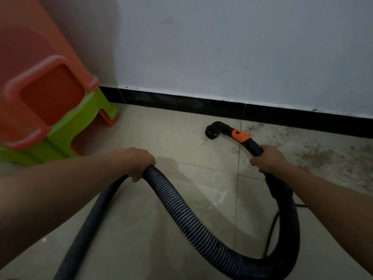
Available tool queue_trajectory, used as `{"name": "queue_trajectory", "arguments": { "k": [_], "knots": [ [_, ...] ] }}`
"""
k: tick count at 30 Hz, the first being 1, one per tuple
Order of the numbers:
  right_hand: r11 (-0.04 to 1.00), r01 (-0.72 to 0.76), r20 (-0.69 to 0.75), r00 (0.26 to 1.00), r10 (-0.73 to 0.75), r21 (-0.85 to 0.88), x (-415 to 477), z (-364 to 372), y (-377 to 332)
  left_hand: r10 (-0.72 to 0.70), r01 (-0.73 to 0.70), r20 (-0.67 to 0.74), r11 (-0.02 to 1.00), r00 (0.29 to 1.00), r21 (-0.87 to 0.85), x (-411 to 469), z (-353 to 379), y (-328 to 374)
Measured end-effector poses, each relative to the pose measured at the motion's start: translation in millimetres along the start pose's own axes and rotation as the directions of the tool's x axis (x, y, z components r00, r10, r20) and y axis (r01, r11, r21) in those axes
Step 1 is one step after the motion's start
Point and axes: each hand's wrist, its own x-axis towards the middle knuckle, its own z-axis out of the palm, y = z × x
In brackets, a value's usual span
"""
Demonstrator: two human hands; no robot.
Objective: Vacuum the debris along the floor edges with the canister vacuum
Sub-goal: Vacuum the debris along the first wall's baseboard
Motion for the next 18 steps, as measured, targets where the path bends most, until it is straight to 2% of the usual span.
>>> {"name": "queue_trajectory", "arguments": {
  "k": [4, 9, 12, 14, 18],
  "knots": [
    [0.999, 0.036, 0.109, 0.993, -0.032, -0.040, -1.0, 2.1, -5.8, 0.017, -0.017, -0.003, 1.000, 1.000, -0.011, 1.0, -0.7, 1.0],
    [0.988, 0.051, 0.049, 0.998, -0.044, -0.143, -0.7, -12.8, -3.1, 0.004, -0.005, -0.009, 1.000, 1.000, -0.014, 5.6, -5.0, -0.2],
    [0.983, 0.086, 0.177, 0.983, -0.057, -0.162, -6.7, -12.6, -2.5, 0.009, -0.009, -0.009, 0.999, 1.000, -0.031, 9.8, -6.4, 1.1],
    [0.974, 0.107, 0.207, 0.976, -0.065, -0.201, -9.0, -12.9, -3.0, 0.027, -0.028, -0.020, 0.999, 0.999, -0.041, 13.1, -10.0, 6.6],
    [0.868, 0.164, -0.041, 0.978, -0.206, -0.468, -9.5, -18.2, -9.6, 0.089, -0.090, -0.043, 0.996, 0.995, -0.019, 17.6, -17.0, 24.6]
  ]
}}
